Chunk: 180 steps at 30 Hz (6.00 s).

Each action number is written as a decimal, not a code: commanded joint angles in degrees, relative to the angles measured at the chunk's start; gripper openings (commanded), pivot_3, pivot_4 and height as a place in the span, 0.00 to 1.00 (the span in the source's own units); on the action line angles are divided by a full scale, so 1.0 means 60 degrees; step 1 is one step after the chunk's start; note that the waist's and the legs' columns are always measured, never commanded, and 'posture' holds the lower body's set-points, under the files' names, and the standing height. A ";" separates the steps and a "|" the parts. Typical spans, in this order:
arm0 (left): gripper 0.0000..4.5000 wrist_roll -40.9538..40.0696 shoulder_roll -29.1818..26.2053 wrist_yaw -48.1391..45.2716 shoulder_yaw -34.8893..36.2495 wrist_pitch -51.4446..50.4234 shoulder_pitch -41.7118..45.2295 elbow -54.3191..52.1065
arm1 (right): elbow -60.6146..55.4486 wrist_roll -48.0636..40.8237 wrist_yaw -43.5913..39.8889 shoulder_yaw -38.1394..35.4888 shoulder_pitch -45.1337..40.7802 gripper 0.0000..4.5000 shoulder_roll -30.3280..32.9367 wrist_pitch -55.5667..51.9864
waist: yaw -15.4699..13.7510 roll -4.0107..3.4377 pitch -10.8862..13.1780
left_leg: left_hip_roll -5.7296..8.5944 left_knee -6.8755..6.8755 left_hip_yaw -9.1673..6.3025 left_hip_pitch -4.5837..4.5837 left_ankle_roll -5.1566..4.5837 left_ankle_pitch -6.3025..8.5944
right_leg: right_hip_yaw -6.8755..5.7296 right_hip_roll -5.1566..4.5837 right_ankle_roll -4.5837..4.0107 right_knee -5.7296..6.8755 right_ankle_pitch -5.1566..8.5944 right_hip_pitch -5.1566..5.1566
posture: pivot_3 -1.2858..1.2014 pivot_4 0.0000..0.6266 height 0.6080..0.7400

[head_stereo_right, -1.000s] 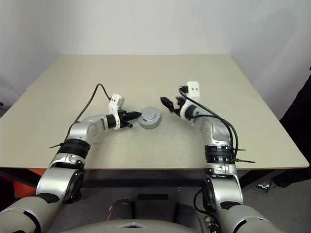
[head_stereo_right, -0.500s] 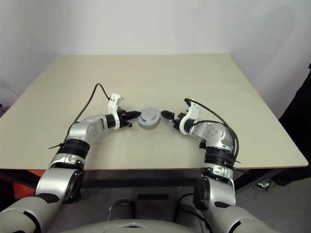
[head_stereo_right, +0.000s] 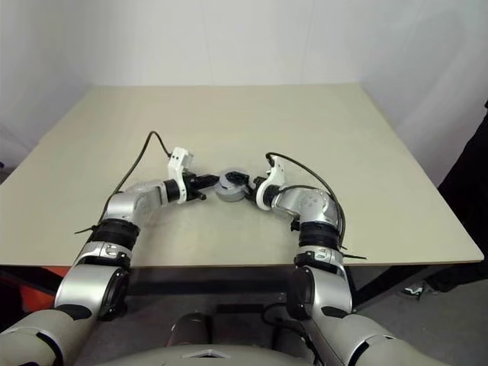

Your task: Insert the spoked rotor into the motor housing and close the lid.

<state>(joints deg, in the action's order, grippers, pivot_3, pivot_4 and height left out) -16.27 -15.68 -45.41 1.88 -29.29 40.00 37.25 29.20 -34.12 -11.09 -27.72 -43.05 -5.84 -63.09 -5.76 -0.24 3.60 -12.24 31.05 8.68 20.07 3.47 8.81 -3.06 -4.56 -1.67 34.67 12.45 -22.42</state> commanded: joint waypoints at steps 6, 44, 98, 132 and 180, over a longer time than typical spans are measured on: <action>0.00 0.0142 -0.0012 0.0070 -0.0111 -0.0055 -0.0072 -0.0094 | 0.0515 -0.0441 -0.0367 0.0123 -0.0425 0.72 -0.0048 0.0369 | 0.0008 0.0000 0.0000 | -0.0001 0.0000 0.0000 0.0005 0.0000 0.0000 | 0.0000 0.0001 -0.0001 0.0002 -0.0001 -0.0006 | 0.52 0.00 1.00; 0.88 -0.7394 0.0366 0.2653 0.6389 -0.6403 -0.0268 -0.0992 | -0.0335 -0.3870 0.0971 -0.1315 -0.2009 0.46 -0.0181 0.0090 | -0.0033 0.0005 0.0016 | -0.0022 0.0042 -0.0007 0.0203 0.0013 -0.0009 | -0.0012 0.0025 -0.0082 0.0014 -0.0044 -0.0167 | 0.52 0.00 1.00; 0.62 -0.8544 0.1324 0.3318 0.5970 -0.6038 0.0079 -0.0894 | -0.1249 -0.4733 0.1289 0.0252 -0.1076 0.46 -0.0258 -0.0380 | -0.0279 0.0010 0.0016 | -0.0033 0.0100 -0.0025 0.0206 0.0025 -0.0016 | -0.0012 0.0035 -0.0012 0.0030 -0.0087 -0.0141 | 0.52 0.00 1.00; 0.47 -0.7322 0.0763 0.3253 0.5976 -0.3495 -0.0189 -0.0073 | -0.0446 -0.1943 0.1031 0.1039 -0.1058 0.88 0.0190 0.3120 | -0.0260 0.0010 0.0016 | -0.0047 0.0163 -0.0027 0.0212 0.0023 -0.0015 | -0.0012 0.0035 -0.0014 0.0049 -0.0103 -0.0134 | 0.52 0.00 1.00; 0.90 -0.1471 -0.0896 0.0072 0.0199 0.2164 -0.1437 -0.2713 | -0.3096 0.3328 -0.5079 0.6301 0.1604 0.89 0.5127 0.6318 | -0.0453 0.0041 0.0016 | -0.0082 0.0246 -0.0020 0.0173 0.0005 -0.0003 | -0.0010 0.0042 -0.0053 0.0085 -0.0117 -0.0086 | 0.52 0.00 1.00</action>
<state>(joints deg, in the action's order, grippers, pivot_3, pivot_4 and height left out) -28.03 -20.28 -42.13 6.11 -17.78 31.73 23.57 14.37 -15.02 -38.59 9.77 -32.91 23.61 -27.32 -8.48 0.00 3.70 -12.73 32.53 8.57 21.09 3.49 8.79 -3.10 -4.30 -1.99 35.19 11.75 -22.94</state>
